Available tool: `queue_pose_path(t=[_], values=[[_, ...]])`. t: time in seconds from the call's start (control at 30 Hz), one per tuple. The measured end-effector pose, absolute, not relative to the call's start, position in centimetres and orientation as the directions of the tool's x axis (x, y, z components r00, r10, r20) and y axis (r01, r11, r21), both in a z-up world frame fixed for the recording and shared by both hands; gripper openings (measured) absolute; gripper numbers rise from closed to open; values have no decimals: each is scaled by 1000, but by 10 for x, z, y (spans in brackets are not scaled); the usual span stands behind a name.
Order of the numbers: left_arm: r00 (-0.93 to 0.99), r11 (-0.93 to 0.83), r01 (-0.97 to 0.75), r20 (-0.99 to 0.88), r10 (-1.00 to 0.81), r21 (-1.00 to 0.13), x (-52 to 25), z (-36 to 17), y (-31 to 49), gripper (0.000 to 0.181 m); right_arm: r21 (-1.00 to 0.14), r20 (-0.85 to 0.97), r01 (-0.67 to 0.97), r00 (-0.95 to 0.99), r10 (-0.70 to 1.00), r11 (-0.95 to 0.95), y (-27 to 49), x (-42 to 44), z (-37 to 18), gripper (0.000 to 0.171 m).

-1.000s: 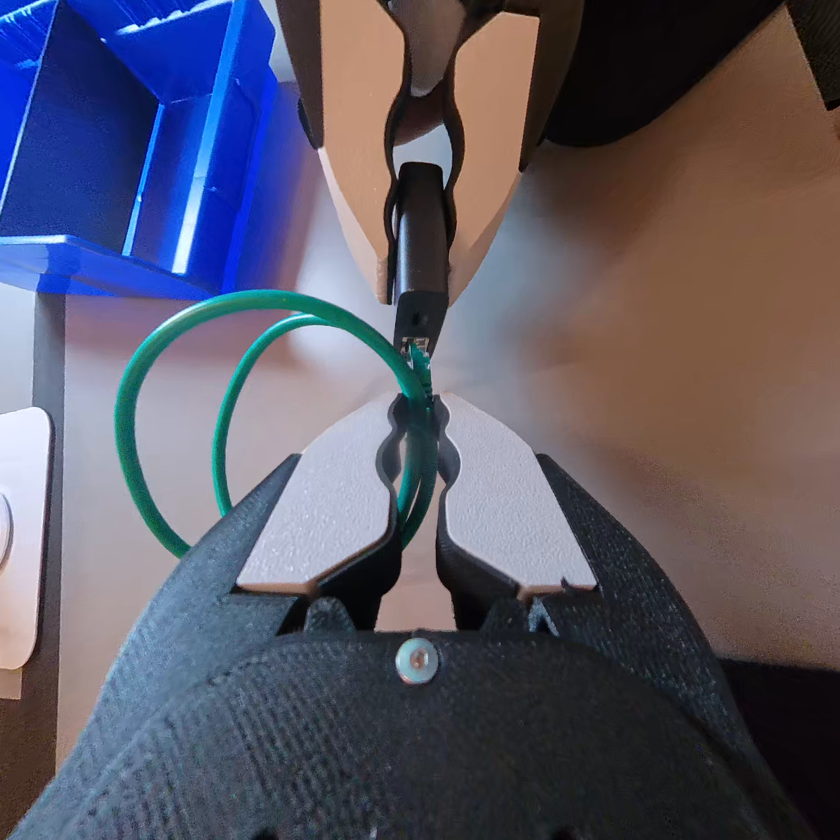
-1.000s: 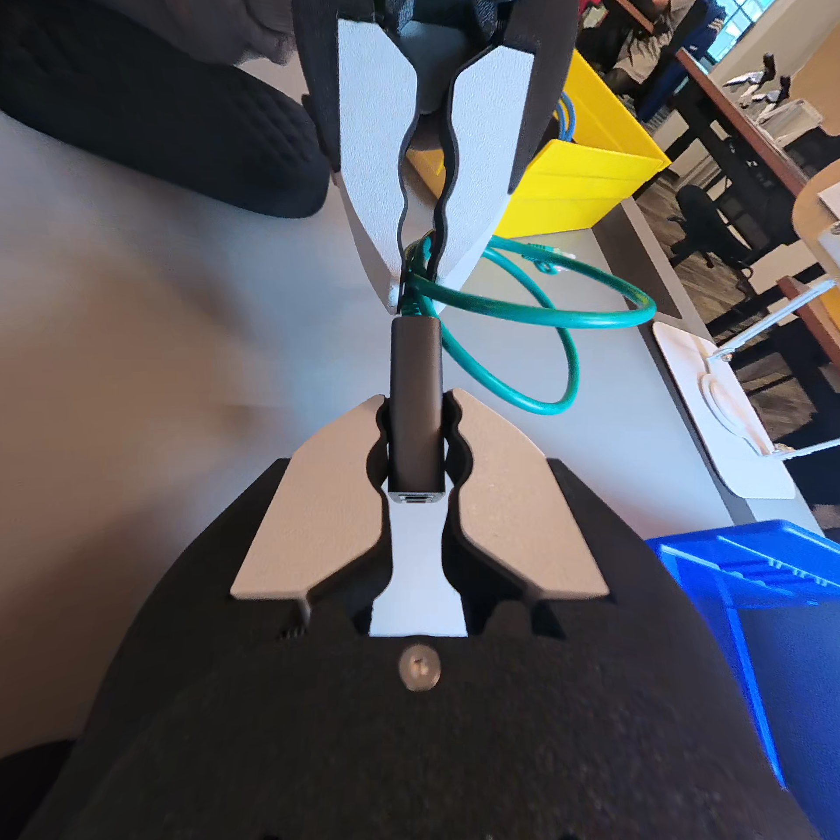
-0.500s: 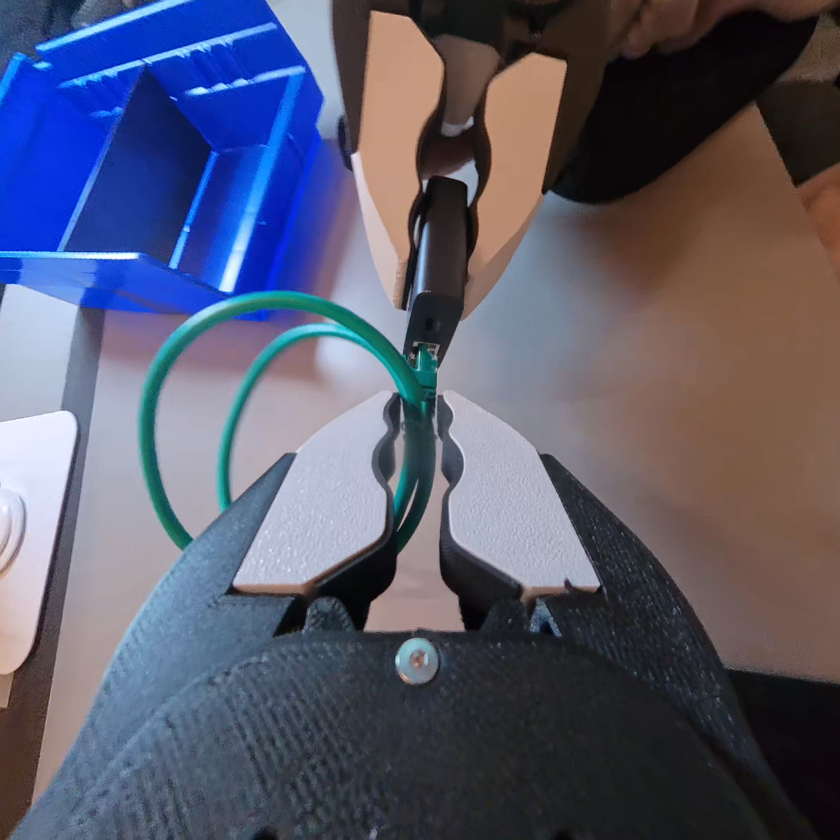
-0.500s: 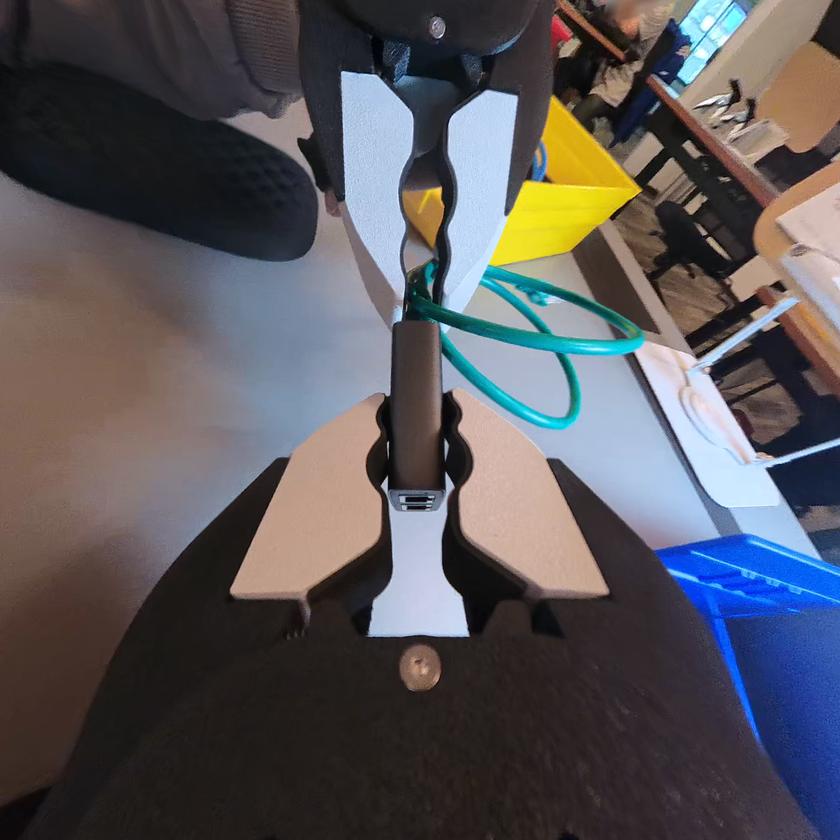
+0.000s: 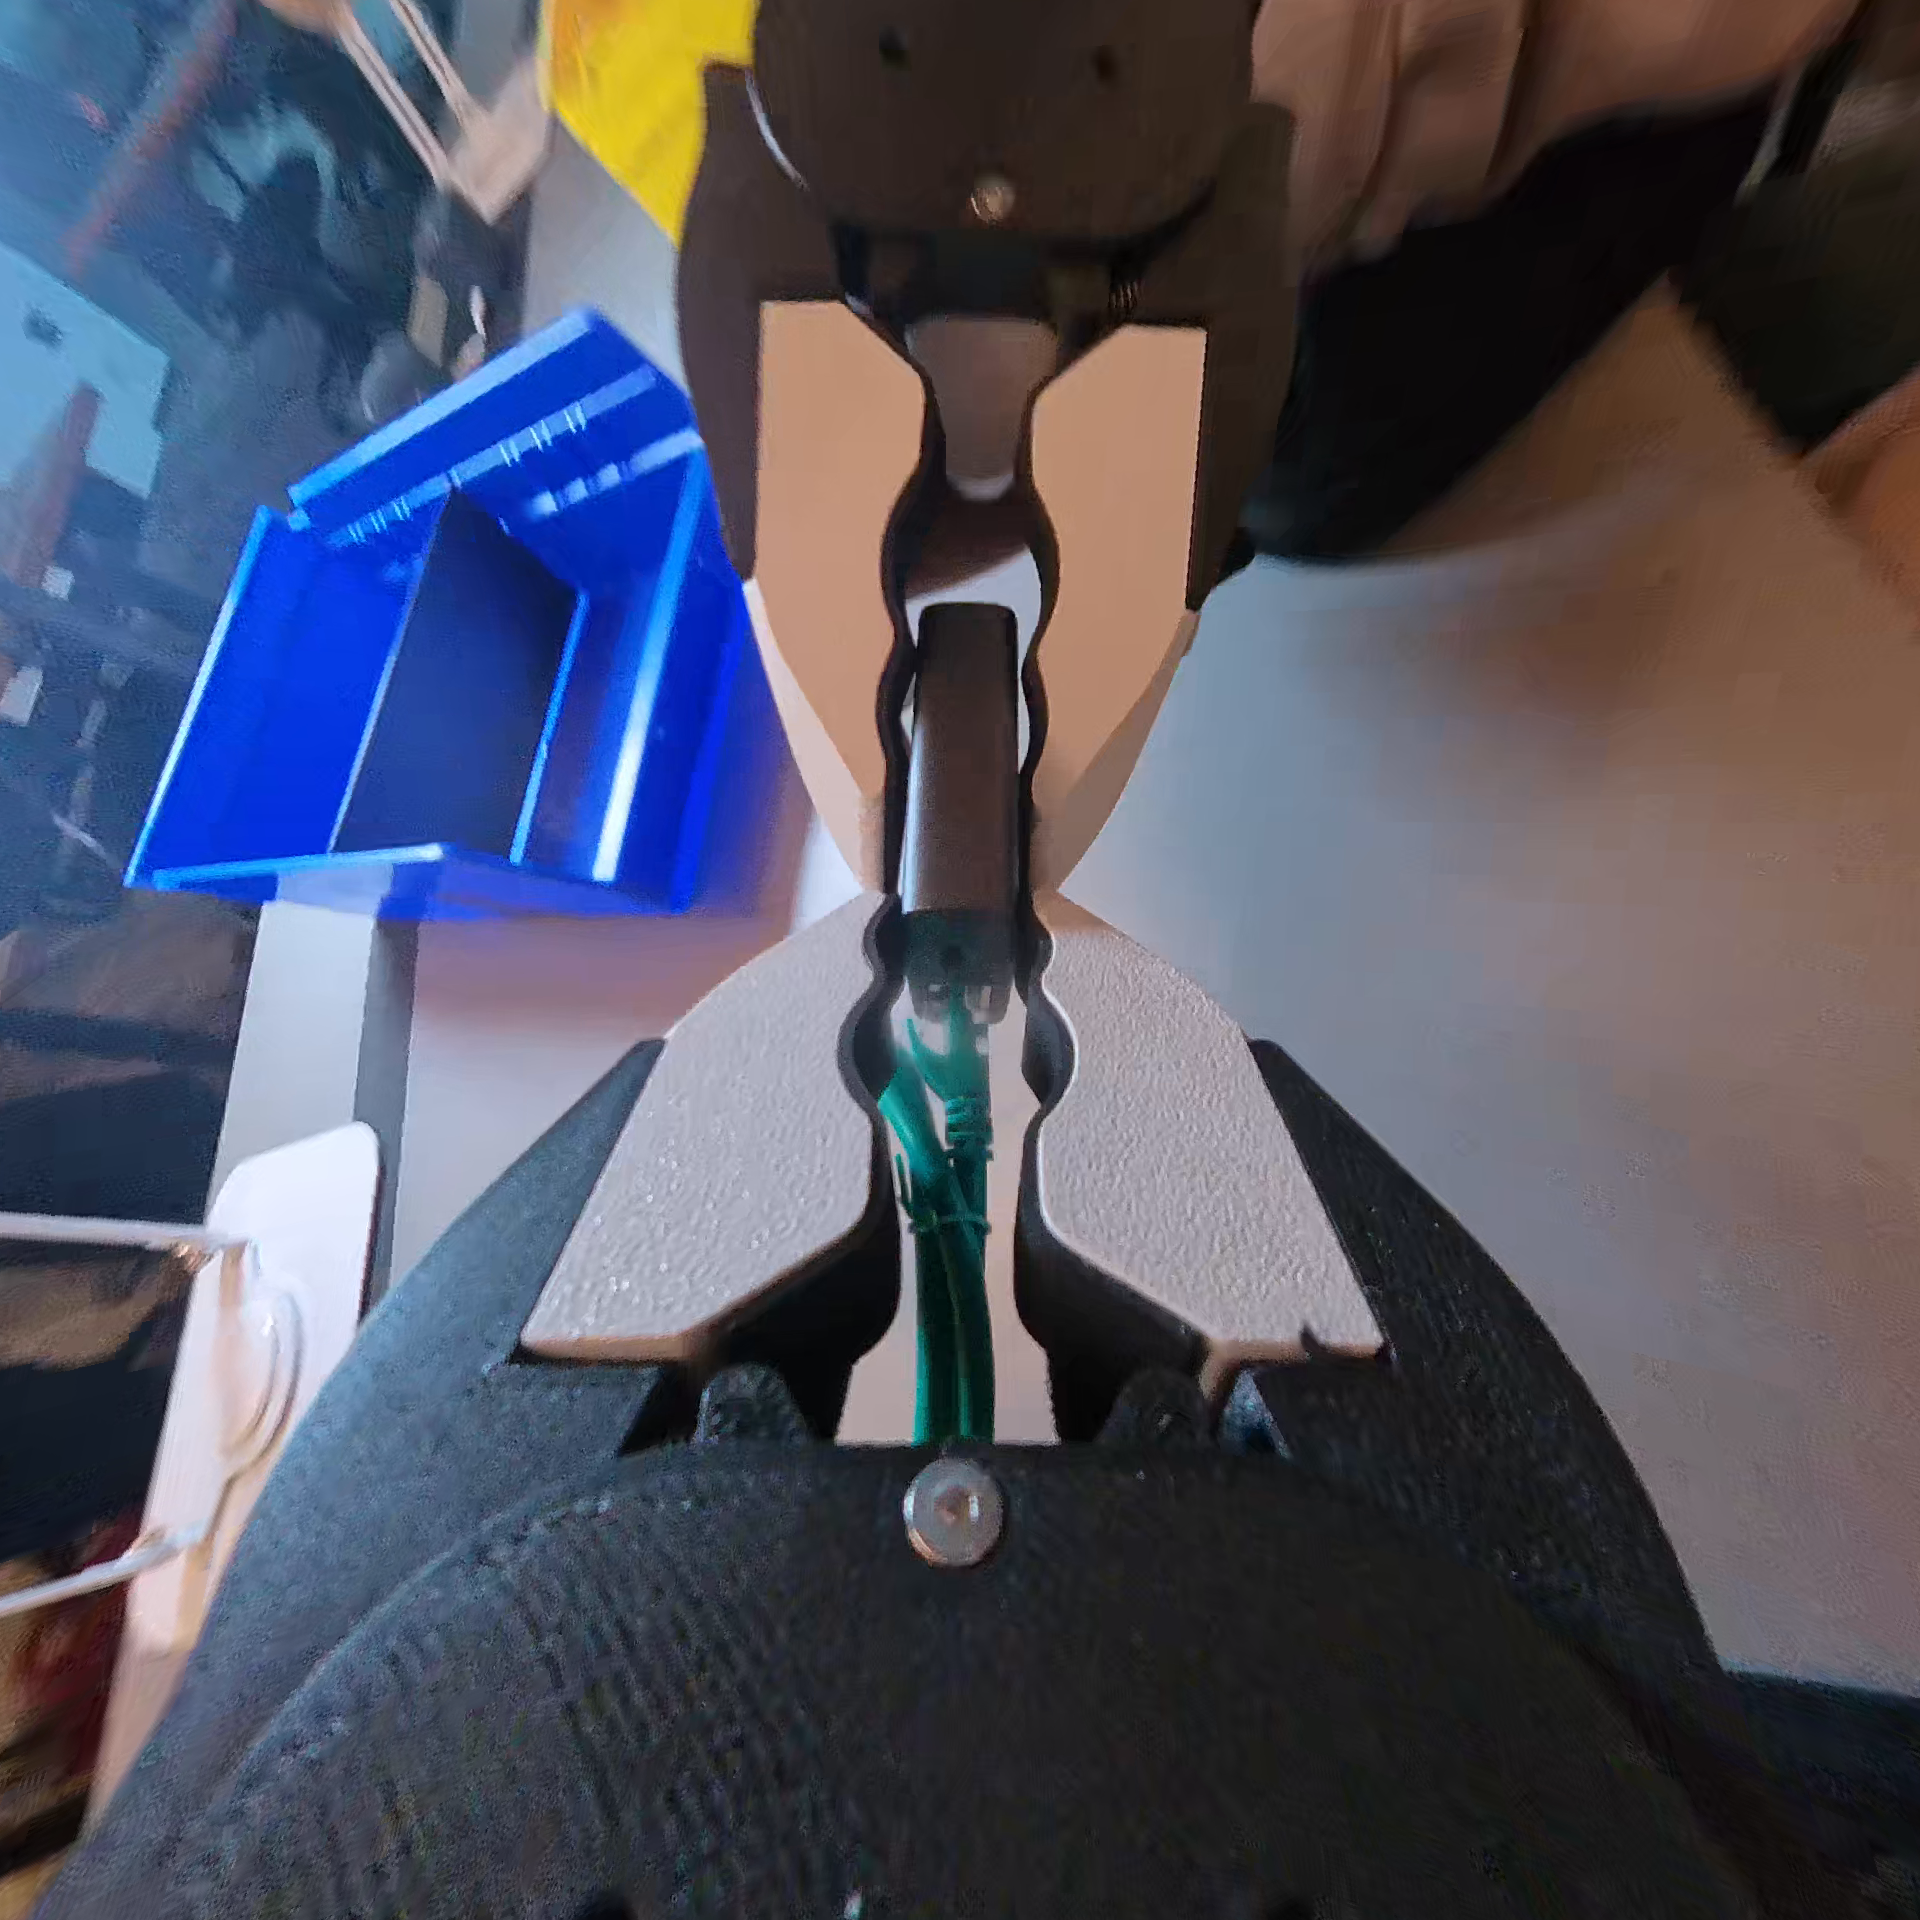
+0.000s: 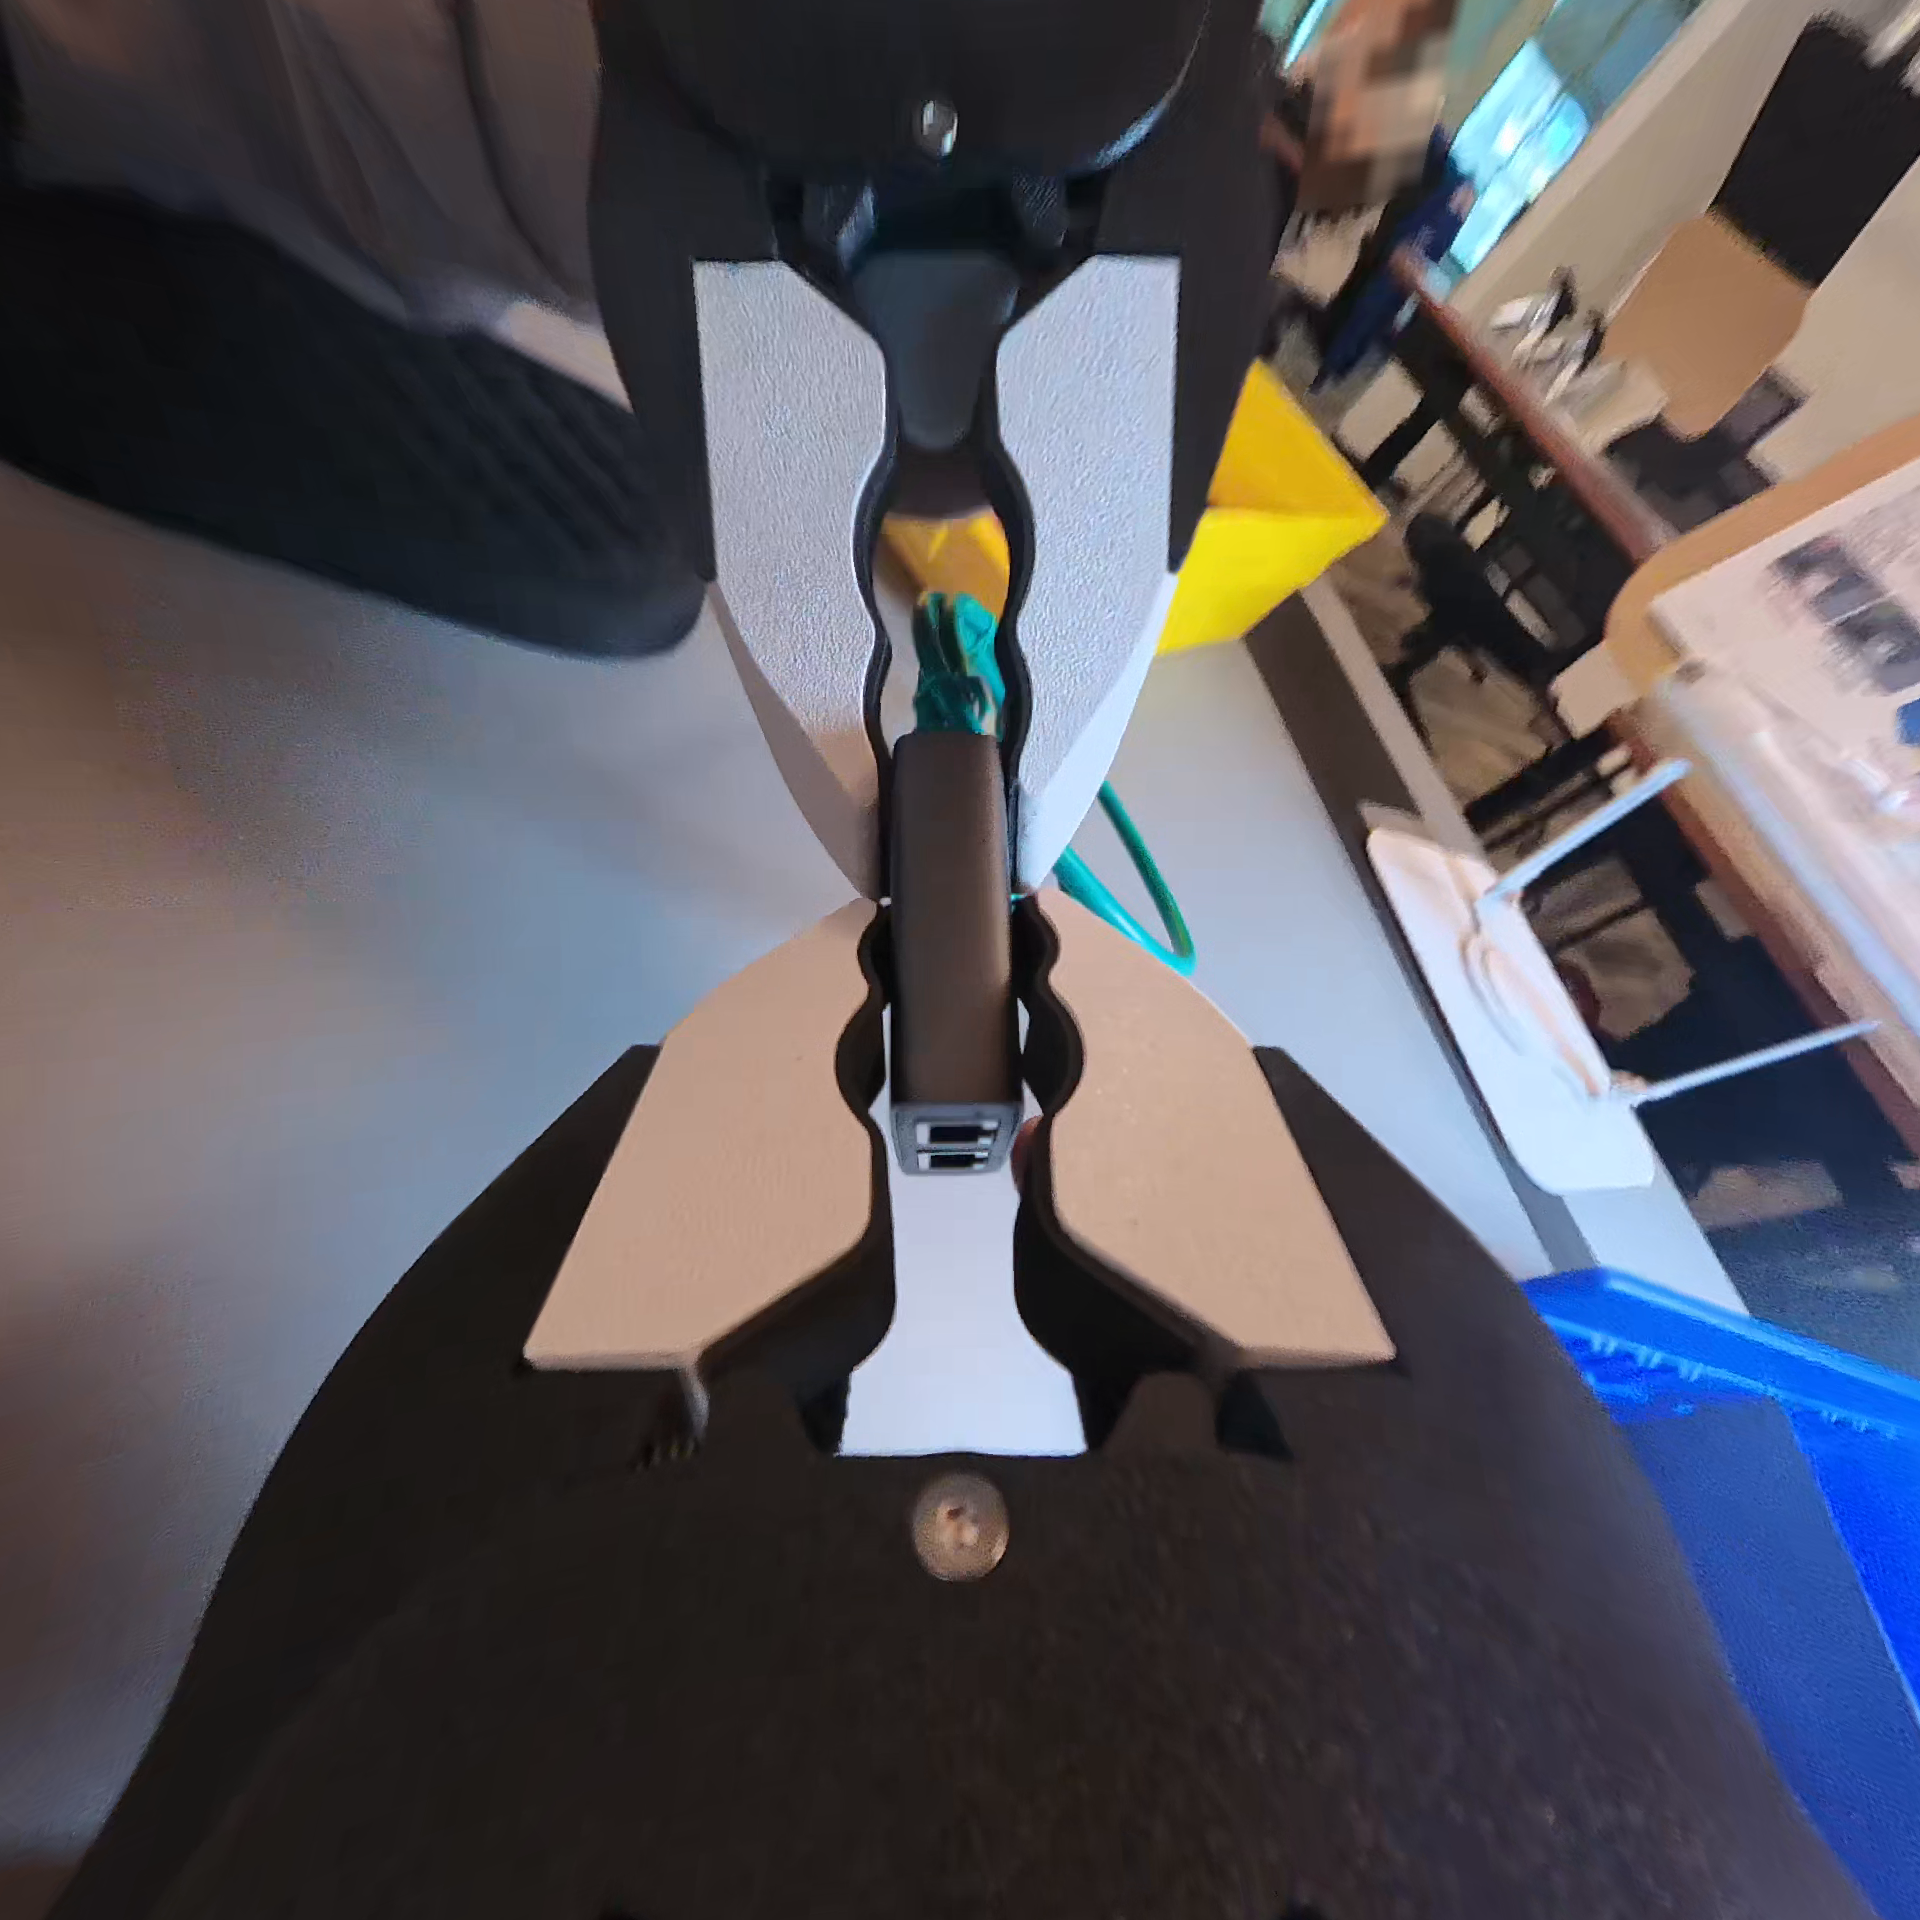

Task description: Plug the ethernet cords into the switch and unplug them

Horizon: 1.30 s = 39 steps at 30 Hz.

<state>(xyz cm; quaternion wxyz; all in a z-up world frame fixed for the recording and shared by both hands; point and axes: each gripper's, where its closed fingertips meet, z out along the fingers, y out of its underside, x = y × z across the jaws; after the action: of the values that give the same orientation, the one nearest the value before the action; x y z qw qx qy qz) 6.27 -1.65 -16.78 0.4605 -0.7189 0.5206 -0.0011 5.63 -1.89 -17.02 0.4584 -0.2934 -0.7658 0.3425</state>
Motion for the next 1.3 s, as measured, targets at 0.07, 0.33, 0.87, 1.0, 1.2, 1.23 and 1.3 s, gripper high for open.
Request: queue_pose_path(t=[0.07, 0.33, 0.87, 1.0, 1.2, 1.23, 1.3], values=[[485, 11, -657, -434, -759, -754, 63, -150, -19, 20, -828, 507, 31, -382, 773, 559, -21, 62, -148, 24], [485, 148, -94, -175, -857, -984, 47, -84, -37, 20, -833, 542, -16, -221, 811, 552, 21, 68, -130, 36], [382, 125, 42, -99, -919, -991, 44, -87, -62, 20, -867, 466, 27, -304, 831, 497, 13, 52, -147, 4], [499, 89, -214, -187, -846, -973, 37, -119, -42, 24, -845, 502, 87, -209, 839, 527, 44, 58, -145, 2], [510, 72, -550, -403, -760, -832, 32, -151, -28, 30, -790, 556, 199, -165, 814, 580, 62, 60, -154, 2], [502, 77, -584, -434, -748, -808, 31, -152, -28, 30, -774, 576, 217, -154, 803, 596, 65, 60, -155, 2], [484, 84, -625, -470, -738, -776, 29, -154, -28, 30, -757, 596, 224, -149, 789, 614, 65, 62, -154, 2]])
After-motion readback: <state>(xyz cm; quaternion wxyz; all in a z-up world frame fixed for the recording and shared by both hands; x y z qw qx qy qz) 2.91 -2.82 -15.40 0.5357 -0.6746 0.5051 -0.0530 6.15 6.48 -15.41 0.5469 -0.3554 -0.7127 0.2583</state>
